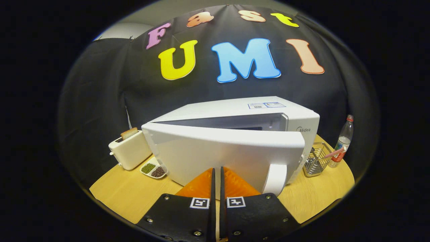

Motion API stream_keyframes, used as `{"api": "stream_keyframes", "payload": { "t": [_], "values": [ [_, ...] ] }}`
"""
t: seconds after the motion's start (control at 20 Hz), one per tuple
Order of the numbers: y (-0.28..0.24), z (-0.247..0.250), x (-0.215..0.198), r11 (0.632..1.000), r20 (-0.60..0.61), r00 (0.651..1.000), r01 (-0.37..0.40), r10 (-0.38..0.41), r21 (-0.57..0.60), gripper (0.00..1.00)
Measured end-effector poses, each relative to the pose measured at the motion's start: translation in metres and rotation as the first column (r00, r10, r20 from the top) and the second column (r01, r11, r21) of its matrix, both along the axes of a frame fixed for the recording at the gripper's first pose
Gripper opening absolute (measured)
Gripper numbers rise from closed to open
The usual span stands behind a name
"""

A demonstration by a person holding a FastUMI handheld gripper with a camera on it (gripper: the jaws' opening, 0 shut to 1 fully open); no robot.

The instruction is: Open the microwave, put the food inside, and close the microwave door.

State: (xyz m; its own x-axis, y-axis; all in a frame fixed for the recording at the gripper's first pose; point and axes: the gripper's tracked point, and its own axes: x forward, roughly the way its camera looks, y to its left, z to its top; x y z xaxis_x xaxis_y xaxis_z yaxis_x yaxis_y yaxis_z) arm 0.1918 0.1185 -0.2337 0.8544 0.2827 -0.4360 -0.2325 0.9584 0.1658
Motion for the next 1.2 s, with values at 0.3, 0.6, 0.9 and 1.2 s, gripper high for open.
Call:
{"api": "stream_keyframes", "payload": {
  "t": [0.3, 0.6, 0.9, 1.2],
  "values": [
    [-0.016, 0.002, 0.036, 0.996, 0.024, 0.996, 0.088, -0.088, -0.011, 0.05],
    [-0.03, 0.004, 0.06, 0.98, 0.057, 0.979, 0.197, -0.195, -0.026, 0.05],
    [-0.032, 0.028, 0.042, 0.975, 0.094, 0.973, 0.218, -0.213, -0.05, 0.08],
    [-0.029, 0.095, -0.016, 0.976, 0.239, 0.953, 0.208, -0.188, -0.061, 0.07]
  ]
}}
